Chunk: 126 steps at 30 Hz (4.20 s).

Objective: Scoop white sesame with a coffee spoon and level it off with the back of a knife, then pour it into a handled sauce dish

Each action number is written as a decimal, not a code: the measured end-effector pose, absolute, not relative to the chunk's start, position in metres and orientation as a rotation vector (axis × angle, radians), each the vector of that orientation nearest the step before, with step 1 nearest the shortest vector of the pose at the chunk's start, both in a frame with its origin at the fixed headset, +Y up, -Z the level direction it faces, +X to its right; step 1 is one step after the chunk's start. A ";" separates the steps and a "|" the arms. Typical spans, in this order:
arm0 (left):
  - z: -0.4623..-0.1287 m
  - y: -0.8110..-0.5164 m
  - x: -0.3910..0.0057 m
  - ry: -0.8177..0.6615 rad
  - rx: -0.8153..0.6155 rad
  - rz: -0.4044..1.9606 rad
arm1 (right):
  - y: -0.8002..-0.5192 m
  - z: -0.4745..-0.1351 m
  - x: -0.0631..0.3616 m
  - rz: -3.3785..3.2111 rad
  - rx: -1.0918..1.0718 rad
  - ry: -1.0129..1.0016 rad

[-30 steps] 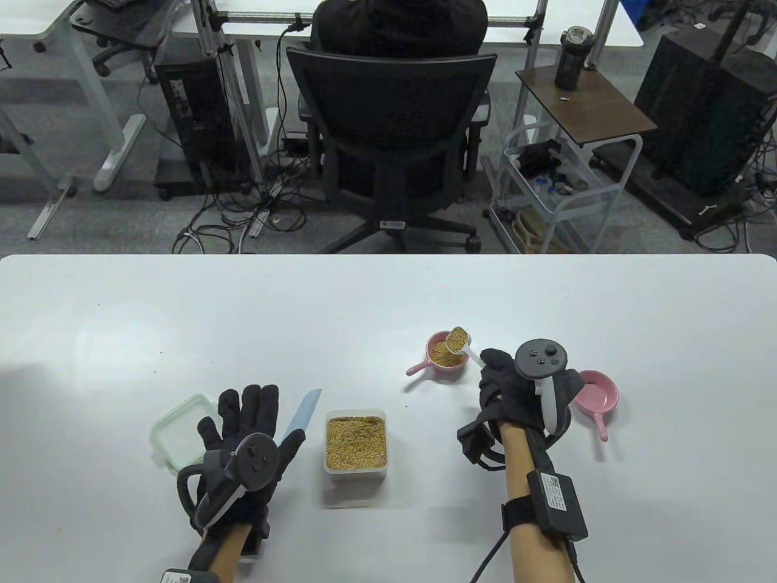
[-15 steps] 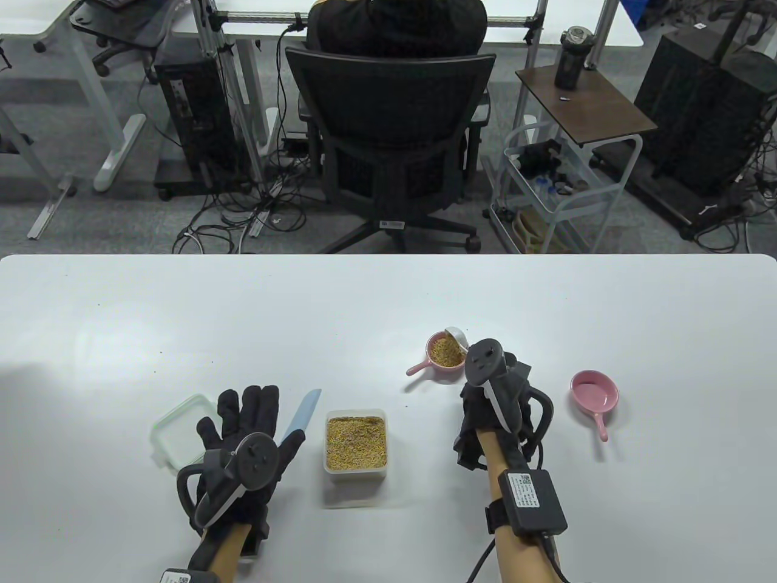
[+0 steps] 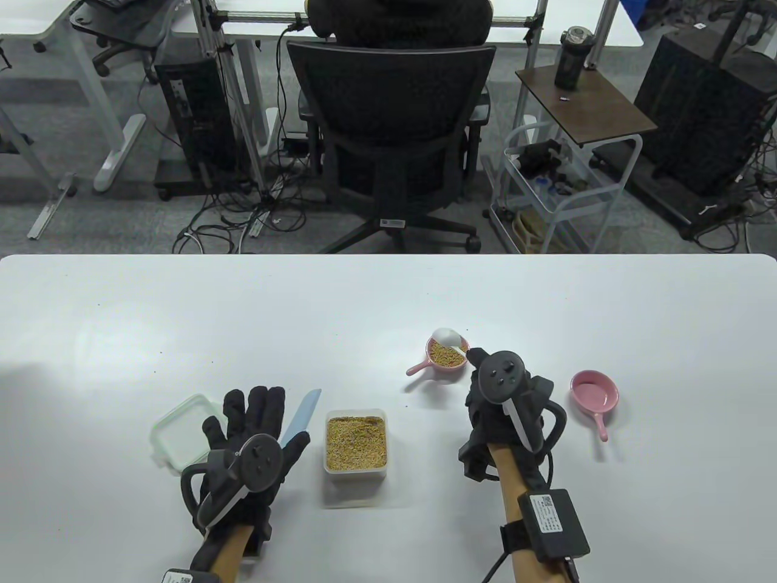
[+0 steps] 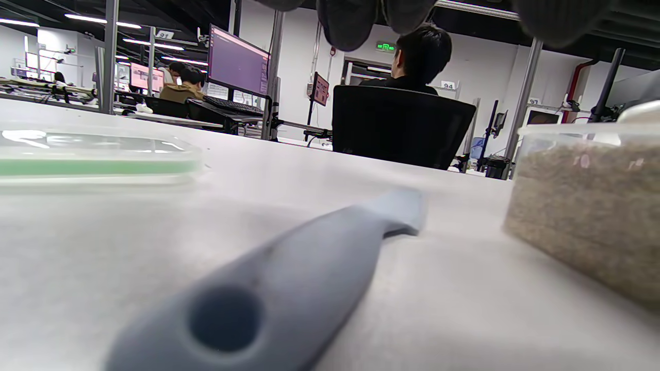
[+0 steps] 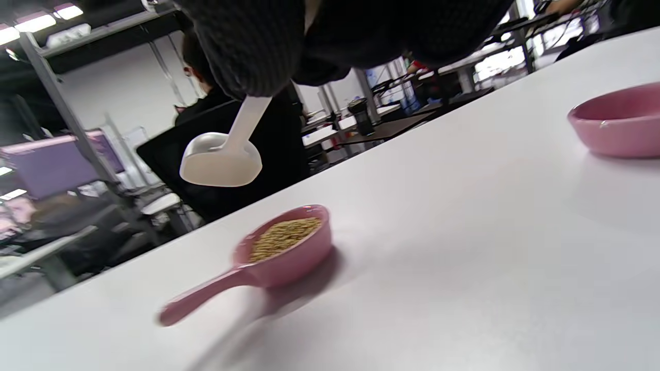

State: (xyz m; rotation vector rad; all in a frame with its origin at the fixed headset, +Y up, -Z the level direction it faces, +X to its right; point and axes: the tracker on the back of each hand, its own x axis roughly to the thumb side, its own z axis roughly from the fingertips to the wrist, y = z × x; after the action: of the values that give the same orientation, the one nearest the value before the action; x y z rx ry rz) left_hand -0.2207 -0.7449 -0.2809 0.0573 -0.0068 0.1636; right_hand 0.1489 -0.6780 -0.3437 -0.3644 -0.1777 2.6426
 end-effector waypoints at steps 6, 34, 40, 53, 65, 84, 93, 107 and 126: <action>-0.281 -0.748 -0.215 -0.095 0.023 0.235 | -0.676 -0.312 0.141 2.536 -0.103 -0.201; -0.292 -0.769 -0.188 -0.280 -0.215 0.258 | -0.710 -0.270 0.056 2.987 0.557 -0.215; -0.292 -0.768 -0.188 -0.277 -0.224 0.260 | -0.710 -0.270 0.055 2.996 0.577 -0.153; -0.292 -0.769 -0.188 -0.273 -0.225 0.257 | -0.719 -0.282 0.071 2.670 0.378 0.145; -0.292 -0.769 -0.186 -0.272 -0.224 0.249 | -0.738 -0.291 0.083 2.355 0.088 0.382; -0.292 -0.769 -0.186 -0.270 -0.227 0.251 | -0.756 -0.295 0.103 2.031 -0.081 0.499; -0.292 -0.769 -0.186 -0.266 -0.231 0.253 | -0.751 -0.294 0.109 2.009 -0.080 0.465; -0.290 -0.762 -0.193 -0.252 -0.204 0.342 | -0.752 -0.294 0.109 2.015 -0.069 0.461; -0.294 -0.763 -0.207 0.138 -0.319 -0.130 | -0.750 -0.293 0.112 2.023 -0.056 0.435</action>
State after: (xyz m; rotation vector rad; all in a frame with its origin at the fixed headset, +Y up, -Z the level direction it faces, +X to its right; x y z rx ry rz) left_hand -0.2074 -0.7632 -0.2939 -0.3186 0.1377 -0.1299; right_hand 0.1121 -0.7501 -0.2935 -0.0557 0.4354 2.0228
